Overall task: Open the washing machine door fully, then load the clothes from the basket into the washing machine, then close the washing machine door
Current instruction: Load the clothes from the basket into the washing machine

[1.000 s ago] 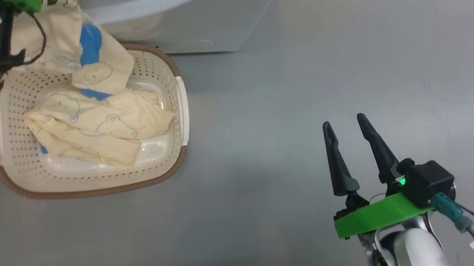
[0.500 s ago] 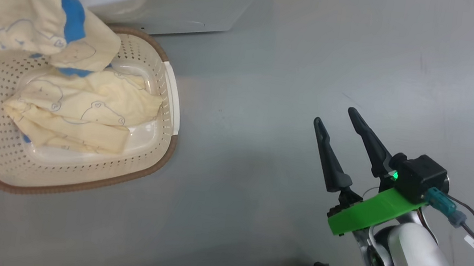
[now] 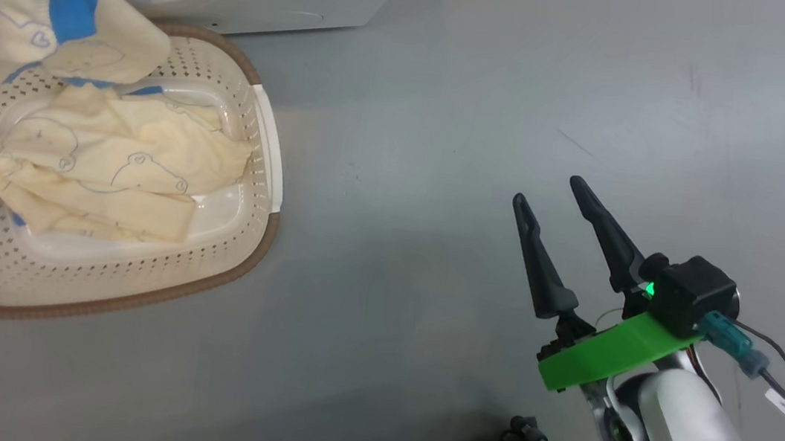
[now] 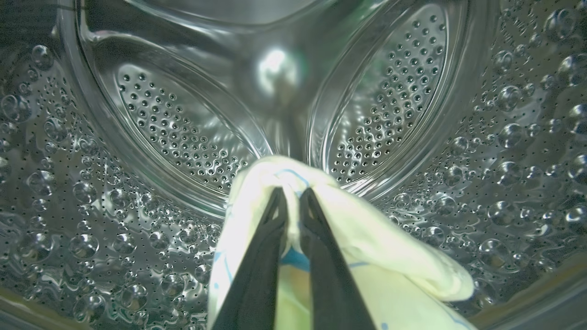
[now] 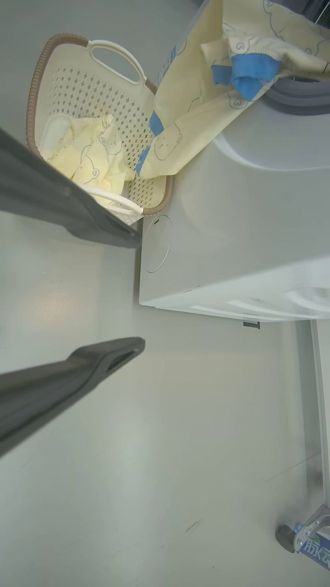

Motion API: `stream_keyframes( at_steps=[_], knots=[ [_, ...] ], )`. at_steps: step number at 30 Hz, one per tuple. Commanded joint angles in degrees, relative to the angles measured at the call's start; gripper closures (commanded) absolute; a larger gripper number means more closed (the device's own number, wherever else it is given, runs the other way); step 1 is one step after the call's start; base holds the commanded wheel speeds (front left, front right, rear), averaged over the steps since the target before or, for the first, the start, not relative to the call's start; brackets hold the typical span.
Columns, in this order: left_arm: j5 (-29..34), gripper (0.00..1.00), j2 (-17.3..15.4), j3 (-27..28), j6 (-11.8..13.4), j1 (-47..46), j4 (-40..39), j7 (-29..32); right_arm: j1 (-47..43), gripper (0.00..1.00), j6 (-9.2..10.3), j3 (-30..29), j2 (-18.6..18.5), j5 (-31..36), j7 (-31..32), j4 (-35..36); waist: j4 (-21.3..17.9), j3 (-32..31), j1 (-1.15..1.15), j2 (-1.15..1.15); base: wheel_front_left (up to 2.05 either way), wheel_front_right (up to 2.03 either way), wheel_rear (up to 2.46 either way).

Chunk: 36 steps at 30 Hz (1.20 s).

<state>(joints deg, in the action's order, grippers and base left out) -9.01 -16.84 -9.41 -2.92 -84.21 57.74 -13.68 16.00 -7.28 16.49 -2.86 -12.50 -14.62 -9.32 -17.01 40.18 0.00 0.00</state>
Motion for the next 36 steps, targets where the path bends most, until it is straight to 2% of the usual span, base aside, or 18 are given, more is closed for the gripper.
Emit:
stream_keyframes(
  at_steps=[1,10,17,19,26,34,35,36],
  knots=[
    [0.94,1.0,-3.26,0.11,0.56,-3.31,-1.02,-0.79,-0.65,0.0,-0.21,1.16,-0.02,0.17,-0.38,1.63,-0.34,0.21,0.0,0.0,0.0,0.0,0.0],
    [0.56,1.0,-3.52,-0.06,1.37,-7.17,1.29,-1.16,-1.26,0.0,-0.21,1.2,-0.02,0.07,-0.38,1.92,-1.35,1.39,0.0,0.0,0.0,0.0,0.0],
    [0.73,1.0,-4.26,1.32,3.44,-6.16,-8.17,-1.29,-0.52,0.0,-0.21,1.06,-0.02,0.04,-0.38,2.47,-1.44,3.12,0.0,0.0,0.0,0.0,0.0],
    [0.76,1.0,-4.4,1.59,3.81,-4.57,-8.78,-1.3,-0.31,0.0,-0.21,1.15,-0.02,0.02,-0.38,2.45,-1.44,3.28,0.0,0.0,0.0,0.0,0.0],
    [1.79,1.0,-4.66,-0.09,3.62,-3.59,-2.7,-0.81,-0.38,0.0,-0.21,1.53,-0.02,-0.22,-0.38,2.01,-1.58,2.77,0.0,0.0,0.0,0.0,0.0],
    [2.79,1.0,-3.91,-2.49,3.04,-5.66,3.71,3.7,-0.6,0.0,-0.21,1.67,-0.02,-0.55,-0.38,1.75,-1.73,1.98,0.0,0.0,0.0,0.0,0.0],
    [2.74,0.97,-3.71,-2.67,2.93,-5.93,4.48,4.49,-0.61,0.0,-0.21,1.67,-0.02,-0.59,-0.38,1.75,-1.73,1.93,0.0,0.0,0.0,0.0,0.0],
    [2.76,0.84,-3.58,-2.88,2.81,-6.24,4.95,4.8,-0.6,0.0,-0.21,1.67,-0.02,-0.64,-0.38,1.77,-1.72,1.91,0.0,0.0,0.0,0.0,0.0]
  ],
)
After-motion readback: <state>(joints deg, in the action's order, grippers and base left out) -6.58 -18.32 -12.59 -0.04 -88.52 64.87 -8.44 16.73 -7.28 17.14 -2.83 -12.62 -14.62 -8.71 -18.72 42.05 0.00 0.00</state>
